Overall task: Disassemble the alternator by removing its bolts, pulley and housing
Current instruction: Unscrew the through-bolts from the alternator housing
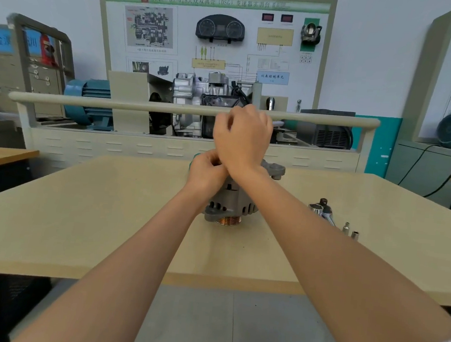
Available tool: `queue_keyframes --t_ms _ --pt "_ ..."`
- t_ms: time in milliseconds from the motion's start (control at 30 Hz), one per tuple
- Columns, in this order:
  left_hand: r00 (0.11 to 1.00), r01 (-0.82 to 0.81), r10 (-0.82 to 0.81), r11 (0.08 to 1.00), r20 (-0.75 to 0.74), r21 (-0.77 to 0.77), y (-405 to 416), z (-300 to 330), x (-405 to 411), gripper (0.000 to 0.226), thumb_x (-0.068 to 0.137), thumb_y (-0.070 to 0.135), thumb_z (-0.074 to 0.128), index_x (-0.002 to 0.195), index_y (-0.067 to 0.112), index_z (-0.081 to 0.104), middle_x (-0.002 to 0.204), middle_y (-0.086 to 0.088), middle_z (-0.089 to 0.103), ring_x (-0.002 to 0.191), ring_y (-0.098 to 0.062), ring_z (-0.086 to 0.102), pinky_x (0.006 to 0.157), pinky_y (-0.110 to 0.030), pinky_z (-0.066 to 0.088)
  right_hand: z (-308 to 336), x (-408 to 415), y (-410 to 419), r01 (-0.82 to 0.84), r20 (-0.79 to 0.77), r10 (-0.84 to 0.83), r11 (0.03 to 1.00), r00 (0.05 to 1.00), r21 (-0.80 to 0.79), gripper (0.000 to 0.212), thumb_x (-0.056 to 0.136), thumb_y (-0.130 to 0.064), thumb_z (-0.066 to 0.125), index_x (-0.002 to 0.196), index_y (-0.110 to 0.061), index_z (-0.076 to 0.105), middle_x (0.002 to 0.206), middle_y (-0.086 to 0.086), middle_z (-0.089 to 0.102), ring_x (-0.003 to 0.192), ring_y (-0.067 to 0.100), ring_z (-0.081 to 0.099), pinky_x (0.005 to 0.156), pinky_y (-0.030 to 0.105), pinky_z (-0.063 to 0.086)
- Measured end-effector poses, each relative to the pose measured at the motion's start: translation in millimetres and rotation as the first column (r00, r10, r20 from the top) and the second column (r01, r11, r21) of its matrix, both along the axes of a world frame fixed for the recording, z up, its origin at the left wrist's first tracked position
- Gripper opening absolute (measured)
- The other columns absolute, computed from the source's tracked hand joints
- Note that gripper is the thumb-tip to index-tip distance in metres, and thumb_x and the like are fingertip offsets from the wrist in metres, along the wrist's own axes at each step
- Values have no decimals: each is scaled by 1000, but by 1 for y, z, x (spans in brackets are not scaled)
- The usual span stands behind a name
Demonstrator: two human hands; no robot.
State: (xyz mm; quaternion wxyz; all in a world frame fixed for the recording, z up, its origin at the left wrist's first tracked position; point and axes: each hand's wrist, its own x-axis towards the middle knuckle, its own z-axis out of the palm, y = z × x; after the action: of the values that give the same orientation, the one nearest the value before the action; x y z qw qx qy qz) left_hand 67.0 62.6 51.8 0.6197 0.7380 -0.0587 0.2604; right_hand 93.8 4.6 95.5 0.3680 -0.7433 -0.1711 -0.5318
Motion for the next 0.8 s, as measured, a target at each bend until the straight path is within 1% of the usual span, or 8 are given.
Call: queue_keyframes --t_ms 67,133,267,333,433,533,633,800 --pt "998 57 -57 998 26 5 1 -1 -2 19 87 9 63 75 24 65 68 11 65 61 1 59 48 -6 42 11 1 -5 -307 -115 331 934 937 184 45 89 -23 42 45 -17 34 49 -5 35 53 14 35 67 31 34" --pt "995 93 -93 996 29 3 2 -1 -4 11 86 18 66 86 29 68 76 17 69 65 9 63 51 -5 43 22 1 -9 -520 -152 647 711 747 474 52 91 -21 40 40 -19 32 41 -3 32 46 15 30 58 32 30" --pt "993 115 -115 993 20 2 4 -1 -3 9 85 24 68 87 33 70 75 21 70 68 11 63 52 -4 44 33 5 -17 -570 -27 871 343 490 746 48 95 -15 35 47 -17 29 42 1 28 37 12 34 57 24 45" --pt "994 108 -108 994 7 -13 3 -1 -3 8 84 24 69 87 31 70 74 21 70 67 9 63 54 -7 45 32 4 -16 -558 10 890 276 455 783 45 95 -15 33 51 -18 29 47 5 28 39 14 36 53 18 47" --pt "997 82 -82 997 1 -5 2 -1 -3 11 86 18 67 82 27 69 72 18 69 68 6 62 58 -12 44 21 0 -6 -537 -121 726 599 677 594 46 95 -15 35 49 -14 34 46 1 34 49 15 35 56 28 37" --pt "999 36 -36 999 -2 7 2 0 -2 30 86 0 59 65 21 61 49 17 61 48 8 55 45 -9 40 4 -3 2 -234 -57 242 965 969 122 39 93 -17 42 54 -14 40 55 -2 40 59 16 38 64 32 34" --pt "998 -43 43 999 -40 7 1 0 -2 36 88 -3 53 58 17 49 38 13 50 39 3 48 35 -7 30 -3 -2 4 187 13 -187 975 982 -117 26 87 -24 44 79 -8 63 82 5 56 84 23 46 91 34 30" --pt "999 -36 36 999 -31 -2 -2 -1 -2 34 87 -2 52 60 18 50 36 16 50 37 7 47 35 -7 30 -3 0 1 159 28 -157 981 987 -110 26 87 -23 44 82 -6 63 85 7 57 86 24 45 92 33 28"
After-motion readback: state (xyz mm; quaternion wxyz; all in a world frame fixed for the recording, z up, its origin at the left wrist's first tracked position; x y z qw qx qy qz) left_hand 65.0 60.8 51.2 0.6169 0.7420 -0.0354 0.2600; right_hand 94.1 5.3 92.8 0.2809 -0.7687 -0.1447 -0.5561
